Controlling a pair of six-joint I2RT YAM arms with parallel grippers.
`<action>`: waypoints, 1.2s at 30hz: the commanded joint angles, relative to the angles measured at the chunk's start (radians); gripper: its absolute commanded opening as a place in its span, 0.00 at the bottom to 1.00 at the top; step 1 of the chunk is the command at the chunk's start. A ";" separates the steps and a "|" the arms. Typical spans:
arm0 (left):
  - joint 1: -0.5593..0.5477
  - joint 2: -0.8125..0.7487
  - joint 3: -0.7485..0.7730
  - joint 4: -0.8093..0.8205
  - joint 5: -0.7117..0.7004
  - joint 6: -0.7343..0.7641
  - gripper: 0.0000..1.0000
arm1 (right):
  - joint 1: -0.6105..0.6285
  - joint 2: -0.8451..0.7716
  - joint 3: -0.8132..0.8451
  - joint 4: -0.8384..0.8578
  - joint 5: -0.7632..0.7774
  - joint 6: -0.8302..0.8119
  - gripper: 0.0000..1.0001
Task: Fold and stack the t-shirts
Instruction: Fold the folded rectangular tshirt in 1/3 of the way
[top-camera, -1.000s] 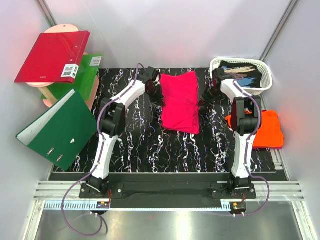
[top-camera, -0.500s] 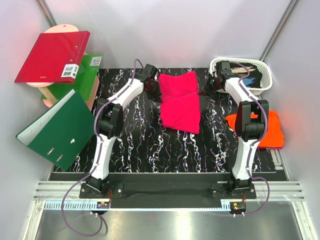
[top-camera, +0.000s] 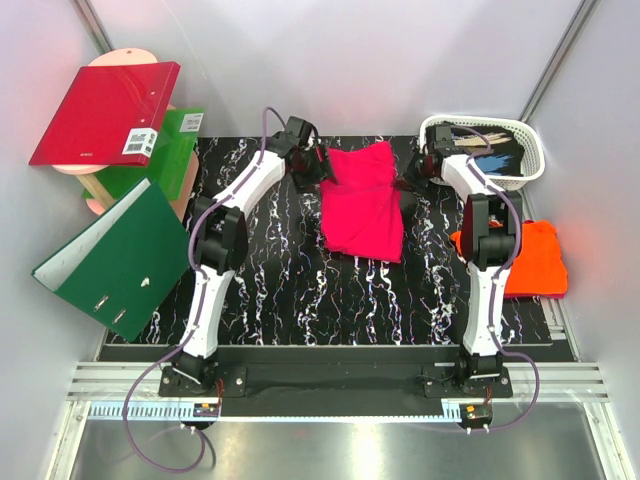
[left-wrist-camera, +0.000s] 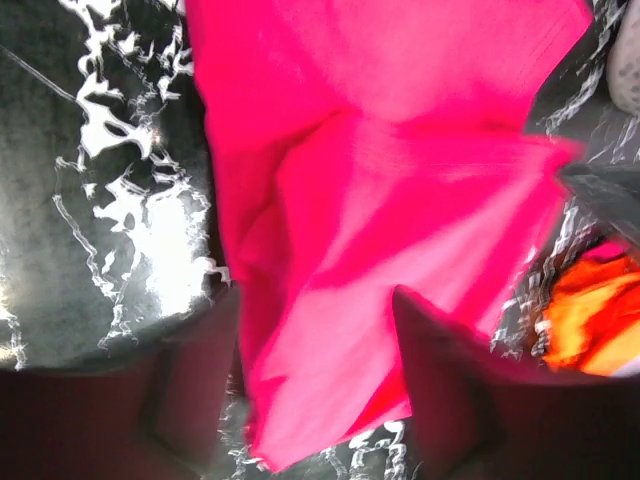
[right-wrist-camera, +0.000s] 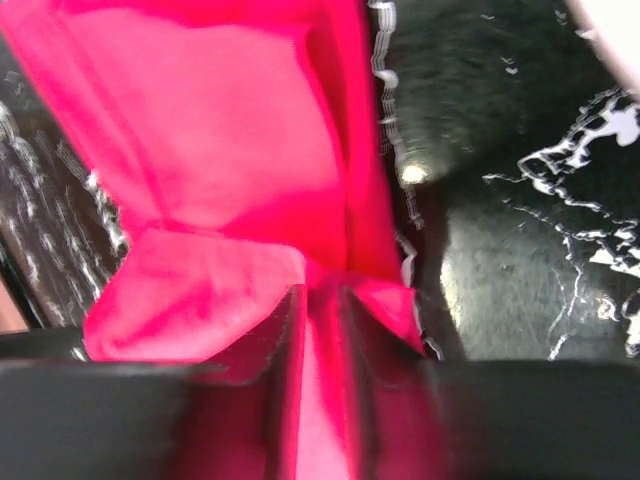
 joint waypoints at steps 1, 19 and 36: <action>0.026 0.021 0.029 0.013 0.050 -0.007 0.99 | 0.005 0.015 0.042 0.019 0.045 0.004 0.58; -0.032 -0.457 -0.623 0.217 0.077 0.018 0.87 | 0.055 -0.087 0.095 0.081 -0.272 0.105 0.38; -0.118 -0.366 -0.652 0.251 0.134 0.001 0.77 | 0.180 0.098 0.182 -0.093 -0.472 0.120 0.00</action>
